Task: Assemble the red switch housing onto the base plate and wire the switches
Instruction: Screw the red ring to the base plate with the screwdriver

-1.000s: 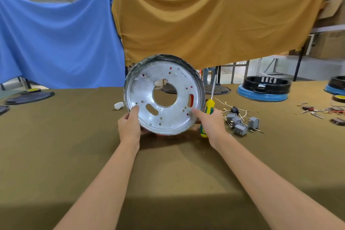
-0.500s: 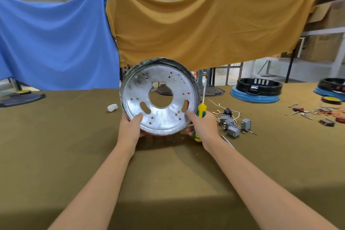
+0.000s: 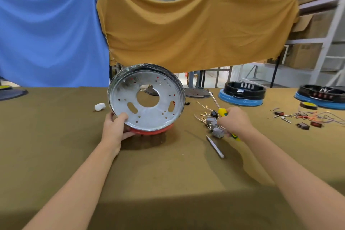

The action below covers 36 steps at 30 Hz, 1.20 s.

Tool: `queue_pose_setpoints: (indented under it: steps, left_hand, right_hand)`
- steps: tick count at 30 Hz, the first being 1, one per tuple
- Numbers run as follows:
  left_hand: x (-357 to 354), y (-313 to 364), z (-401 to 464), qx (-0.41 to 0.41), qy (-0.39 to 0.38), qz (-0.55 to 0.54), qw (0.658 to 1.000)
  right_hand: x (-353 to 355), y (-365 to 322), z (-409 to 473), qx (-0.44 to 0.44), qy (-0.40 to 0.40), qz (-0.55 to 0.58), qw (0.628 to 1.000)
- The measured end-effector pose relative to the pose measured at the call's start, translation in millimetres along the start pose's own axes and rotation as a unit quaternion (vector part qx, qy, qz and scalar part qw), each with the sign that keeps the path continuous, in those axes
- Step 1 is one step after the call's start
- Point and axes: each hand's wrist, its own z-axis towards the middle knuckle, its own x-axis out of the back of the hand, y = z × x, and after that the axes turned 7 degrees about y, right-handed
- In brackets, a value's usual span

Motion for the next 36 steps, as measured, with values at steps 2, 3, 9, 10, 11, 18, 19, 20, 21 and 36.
queue_pose_setpoints:
  steps: [2, 3, 9, 10, 11, 18, 19, 20, 21, 36]
  left_hand:
    - [-0.4, 0.9, -1.2, 0.0, -0.011, -0.004, 1.0]
    - [-0.8, 1.2, -1.3, 0.002, -0.019, -0.006, 1.0]
    - [-1.6, 0.7, -1.0, 0.014, -0.064, -0.016, 0.998]
    - [-1.5, 1.1, -1.4, 0.017, -0.076, -0.016, 0.997]
    - [-1.3, 1.4, -2.0, 0.019, -0.088, -0.014, 0.996]
    - [-2.6, 1.9, -6.8, 0.006, -0.121, -0.04, 0.992]
    - [-3.1, 1.9, -7.4, -0.001, -0.124, -0.045, 0.991]
    - [-3.7, 2.0, -7.7, -0.006, -0.125, -0.049, 0.991]
    - [-4.1, 2.1, -7.9, -0.01, -0.124, -0.053, 0.991]
    - [-5.4, 4.1, -6.6, -0.015, -0.079, -0.066, 0.995]
  right_hand:
    - [5.5, 13.2, -0.3, -0.011, 0.0, -0.052, 0.999]
    - [5.0, 18.4, -0.8, -0.017, -0.007, -0.064, 0.998]
    - [-8.0, 28.7, 1.8, -0.008, -0.007, -0.086, 0.996]
    - [-9.4, 28.3, 2.7, -0.005, -0.003, -0.096, 0.995]
    - [-10.6, 28.0, 3.3, -0.002, -0.001, -0.106, 0.994]
    - [-11.4, 36.4, 9.1, 0.021, -0.008, -0.151, 0.988]
    - [-9.7, 35.7, 10.2, 0.019, -0.02, -0.151, 0.988]
    - [-8.0, 34.7, 11.3, 0.016, -0.031, -0.15, 0.988]
    - [-6.6, 33.7, 12.0, 0.013, -0.04, -0.147, 0.988]
    - [-10.8, -26.7, -40.3, 0.119, -0.078, 0.332, 0.933]
